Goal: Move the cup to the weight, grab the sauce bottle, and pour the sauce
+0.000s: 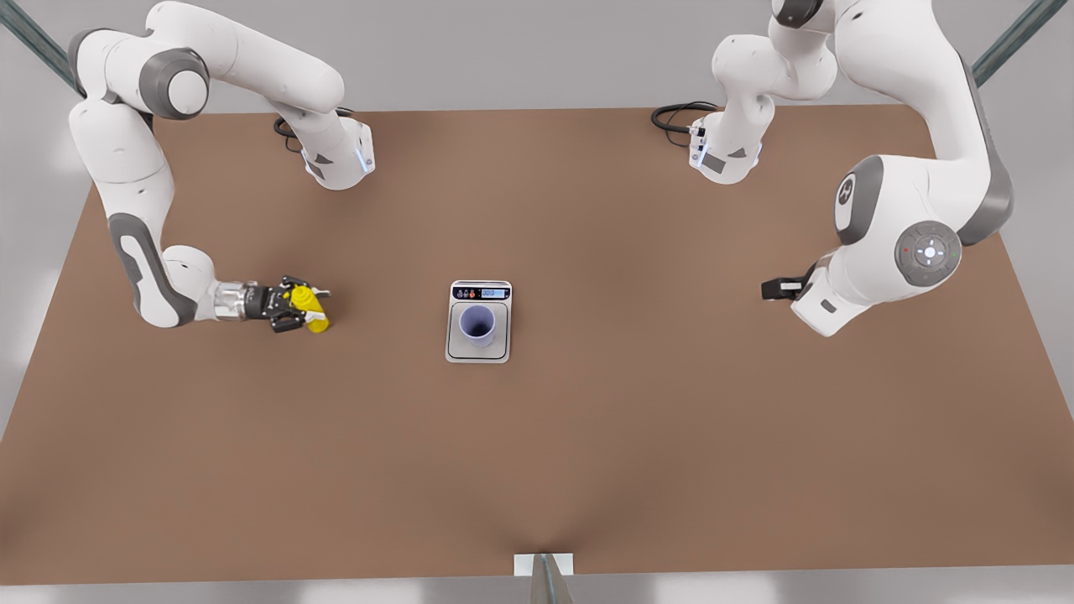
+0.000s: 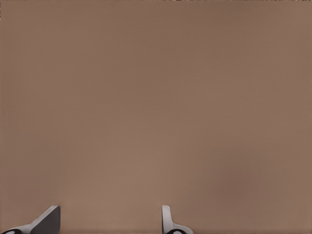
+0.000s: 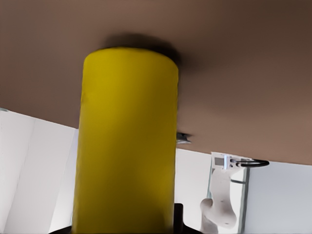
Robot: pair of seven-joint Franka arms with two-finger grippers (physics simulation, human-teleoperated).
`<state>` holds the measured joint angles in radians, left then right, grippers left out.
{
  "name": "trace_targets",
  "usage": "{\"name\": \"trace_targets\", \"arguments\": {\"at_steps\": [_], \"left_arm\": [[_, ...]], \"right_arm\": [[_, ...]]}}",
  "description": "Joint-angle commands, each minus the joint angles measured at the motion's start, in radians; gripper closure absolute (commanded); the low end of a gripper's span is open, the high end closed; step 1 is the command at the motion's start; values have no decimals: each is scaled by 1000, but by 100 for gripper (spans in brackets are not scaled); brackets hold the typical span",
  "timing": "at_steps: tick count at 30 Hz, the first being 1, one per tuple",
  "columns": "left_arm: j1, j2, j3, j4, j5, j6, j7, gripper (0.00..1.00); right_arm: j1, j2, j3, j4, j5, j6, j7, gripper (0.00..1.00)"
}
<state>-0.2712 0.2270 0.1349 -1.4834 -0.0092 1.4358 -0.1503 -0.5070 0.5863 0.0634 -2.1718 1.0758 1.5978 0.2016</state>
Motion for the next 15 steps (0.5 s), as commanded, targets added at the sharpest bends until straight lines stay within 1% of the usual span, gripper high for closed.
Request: {"name": "trace_targets", "arguments": {"at_steps": [1,4,8,9,15], "left_arm": [[0,-1,0,0,2,0,0,0],[0,0,0,6,2,-2,2,0],[0,0,0,6,2,-8,3,0],[0,0,0,6,2,-9,3,0],[0,-3,0,6,0,-9,5,0]], "right_arm": [[-1,-2,1,7,-5,-5,16,79],[8,-29,1,104,-5,-53,183,79],[47,-79,19,239,-8,-44,383,79],[79,-91,19,259,-8,-38,406,79],[288,-148,23,368,-24,166,640,79]]}}
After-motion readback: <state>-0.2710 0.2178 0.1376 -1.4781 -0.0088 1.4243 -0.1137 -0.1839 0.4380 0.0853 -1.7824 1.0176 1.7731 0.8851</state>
